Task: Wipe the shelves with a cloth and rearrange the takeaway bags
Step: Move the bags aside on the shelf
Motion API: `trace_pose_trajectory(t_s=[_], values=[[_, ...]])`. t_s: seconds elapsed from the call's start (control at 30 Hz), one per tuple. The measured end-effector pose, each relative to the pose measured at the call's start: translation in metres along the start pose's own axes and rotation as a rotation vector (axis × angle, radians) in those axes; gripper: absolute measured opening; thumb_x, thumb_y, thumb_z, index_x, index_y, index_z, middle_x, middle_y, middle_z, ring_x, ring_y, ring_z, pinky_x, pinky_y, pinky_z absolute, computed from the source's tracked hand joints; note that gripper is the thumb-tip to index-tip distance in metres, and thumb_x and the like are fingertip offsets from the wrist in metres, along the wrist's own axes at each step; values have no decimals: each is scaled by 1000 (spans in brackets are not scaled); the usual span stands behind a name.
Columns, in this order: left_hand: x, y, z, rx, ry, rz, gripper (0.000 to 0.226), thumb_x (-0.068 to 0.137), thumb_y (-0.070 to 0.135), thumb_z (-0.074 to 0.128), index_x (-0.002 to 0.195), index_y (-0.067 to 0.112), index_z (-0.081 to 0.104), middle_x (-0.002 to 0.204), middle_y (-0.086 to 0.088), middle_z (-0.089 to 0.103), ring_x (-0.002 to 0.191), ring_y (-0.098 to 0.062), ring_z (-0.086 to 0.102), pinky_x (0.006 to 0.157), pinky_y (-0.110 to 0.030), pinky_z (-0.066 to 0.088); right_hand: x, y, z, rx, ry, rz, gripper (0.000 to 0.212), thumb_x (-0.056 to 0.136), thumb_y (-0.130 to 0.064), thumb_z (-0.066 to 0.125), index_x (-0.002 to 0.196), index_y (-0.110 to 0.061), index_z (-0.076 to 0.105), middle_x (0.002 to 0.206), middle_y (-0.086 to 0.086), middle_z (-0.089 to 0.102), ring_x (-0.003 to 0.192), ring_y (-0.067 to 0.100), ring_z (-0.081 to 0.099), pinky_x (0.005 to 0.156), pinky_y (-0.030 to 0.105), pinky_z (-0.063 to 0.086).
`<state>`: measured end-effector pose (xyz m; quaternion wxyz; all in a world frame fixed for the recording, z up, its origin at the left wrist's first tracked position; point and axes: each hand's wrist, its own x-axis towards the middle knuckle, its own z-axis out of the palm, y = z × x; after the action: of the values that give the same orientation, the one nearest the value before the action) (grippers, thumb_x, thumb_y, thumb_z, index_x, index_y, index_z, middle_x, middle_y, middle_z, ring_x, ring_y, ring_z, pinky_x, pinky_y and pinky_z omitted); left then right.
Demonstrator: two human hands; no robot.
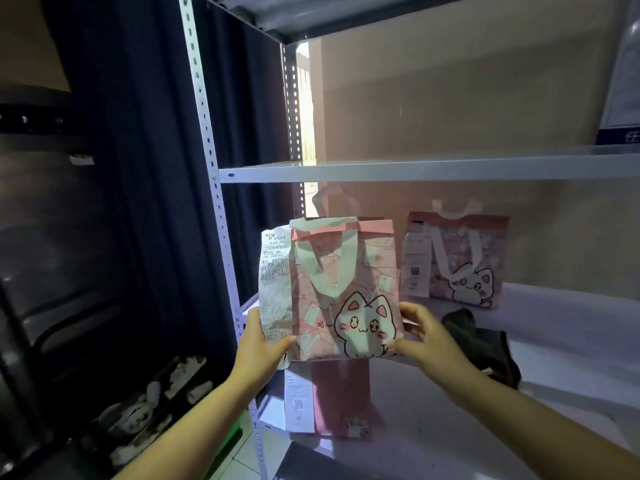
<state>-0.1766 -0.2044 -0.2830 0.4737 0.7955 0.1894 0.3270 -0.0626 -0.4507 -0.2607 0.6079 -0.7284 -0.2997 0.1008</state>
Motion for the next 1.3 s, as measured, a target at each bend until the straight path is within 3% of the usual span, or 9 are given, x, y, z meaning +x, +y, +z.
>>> trace_pose_trajectory(t_s=[0.13, 0.3, 0.43, 0.6, 0.73, 0.87, 1.1, 1.2, 1.3], values=[[30, -19, 21, 1, -60, -33, 53, 80, 6, 73, 119, 25, 42, 108, 19, 57, 102, -7, 61, 62, -10, 48, 23, 15, -4, -90, 36, 35, 53, 78, -8, 74, 115, -32, 44, 113, -23, 52, 107, -4, 49, 79, 13, 39], [71, -38, 44, 41, -124, -48, 48, 81, 26, 75, 114, 31, 41, 114, 12, 63, 93, -7, 64, 70, -33, 58, 62, 33, -9, -63, 119, 188, 48, 82, -2, 69, 118, -23, 45, 113, -9, 54, 112, 15, 53, 87, 30, 46], [97, -52, 59, 72, -145, -2, 49, 82, 28, 74, 116, 30, 38, 114, 12, 60, 96, -14, 64, 77, -39, 56, 84, 48, -1, -42, 213, 236, 55, 79, -4, 73, 121, -25, 44, 116, -9, 56, 113, 16, 56, 98, 42, 49], [128, -67, 67, 115, -201, 54, 63, 84, 22, 71, 132, 32, 31, 122, 14, 55, 101, -14, 58, 80, -32, 50, 101, 55, 14, -65, 248, 245, 68, 81, -1, 69, 135, -25, 36, 108, -25, 52, 98, -6, 52, 87, 21, 46], [147, -78, 71, 111, -224, 63, 62, 84, 21, 71, 133, 31, 34, 120, 16, 55, 100, -9, 56, 81, -29, 48, 114, 60, 22, -71, 287, 275, 72, 81, -3, 70, 138, -29, 35, 107, -29, 51, 98, -9, 51, 88, 22, 46], [164, -90, 75, 125, -251, 53, 54, 83, 24, 73, 127, 27, 42, 126, 8, 58, 109, -17, 58, 84, -28, 48, 123, 64, 29, -85, 312, 277, 67, 81, -4, 70, 129, -38, 37, 106, -32, 51, 96, -11, 51, 75, 12, 43], [175, -93, 65, 56, -326, 51, 77, 77, 11, 74, 140, 29, 33, 124, 17, 53, 108, -8, 51, 80, -23, 42, 130, 67, 35, -133, 358, 285, 68, 81, -6, 69, 130, -40, 37, 106, -32, 52, 98, -7, 53, 89, 24, 42], [172, -93, 61, 55, -346, 75, 82, 75, 14, 76, 142, 30, 31, 131, 15, 52, 115, -10, 51, 87, -27, 44, 128, 67, 33, -131, 346, 288, 69, 81, -5, 68, 131, -40, 37, 106, -32, 53, 98, -9, 53, 89, 24, 42], [165, -87, 58, 72, -340, 68, 77, 75, 14, 77, 138, 27, 35, 133, 10, 54, 118, -12, 52, 94, -32, 46, 124, 64, 30, -117, 300, 288, 71, 80, -8, 70, 132, -43, 36, 117, -28, 55, 118, 4, 53, 97, 30, 44]])
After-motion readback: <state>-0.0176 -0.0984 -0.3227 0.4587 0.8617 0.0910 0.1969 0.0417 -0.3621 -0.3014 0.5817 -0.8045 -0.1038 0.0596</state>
